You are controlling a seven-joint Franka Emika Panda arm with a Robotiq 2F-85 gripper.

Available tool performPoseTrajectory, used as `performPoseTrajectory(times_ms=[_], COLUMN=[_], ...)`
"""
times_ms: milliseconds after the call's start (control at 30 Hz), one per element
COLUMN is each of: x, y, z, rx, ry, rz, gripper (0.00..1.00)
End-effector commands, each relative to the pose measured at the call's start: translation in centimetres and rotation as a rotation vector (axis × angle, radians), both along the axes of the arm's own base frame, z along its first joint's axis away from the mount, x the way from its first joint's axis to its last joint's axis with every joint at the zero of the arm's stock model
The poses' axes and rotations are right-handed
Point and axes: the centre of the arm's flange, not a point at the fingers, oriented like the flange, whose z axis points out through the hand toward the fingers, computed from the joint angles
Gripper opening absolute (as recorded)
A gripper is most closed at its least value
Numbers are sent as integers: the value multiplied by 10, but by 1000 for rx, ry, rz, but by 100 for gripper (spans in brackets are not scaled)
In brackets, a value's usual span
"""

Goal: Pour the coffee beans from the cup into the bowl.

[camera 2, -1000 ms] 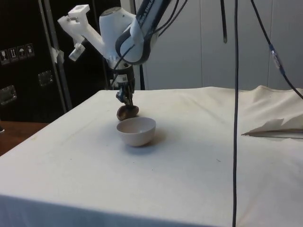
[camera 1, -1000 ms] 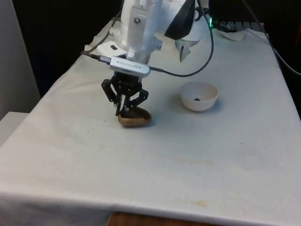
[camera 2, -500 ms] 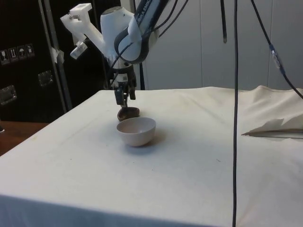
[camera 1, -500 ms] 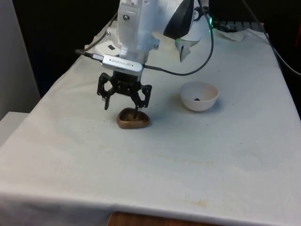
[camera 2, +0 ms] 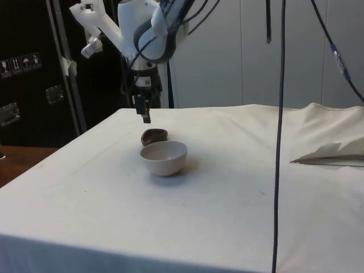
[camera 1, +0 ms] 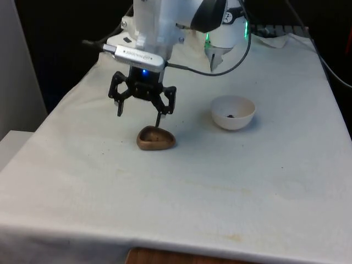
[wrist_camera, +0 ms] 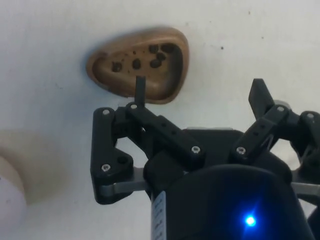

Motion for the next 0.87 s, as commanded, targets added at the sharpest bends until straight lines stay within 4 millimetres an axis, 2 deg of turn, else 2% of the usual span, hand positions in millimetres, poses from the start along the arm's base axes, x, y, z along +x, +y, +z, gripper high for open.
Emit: performPoseTrajectory(times_ms=[0,200,233,267,467,533,567,767,833], x=[-1,-1,0,-1,-2,-1,-2,-4,-3], y=[0,0,-1,0,0,0,0,-1,-1], z=[7,32,29,39,63,61,71,97,96], rx=[3,2,-3,1,0,-4,0,-1,-7], ry=[3,9,4,11,14,10,15,20,15], rz=[1,-3,-3,-2,-3,-5,-5,-8,-9], gripper=[100,100,100,100,100,100,100,100,100])
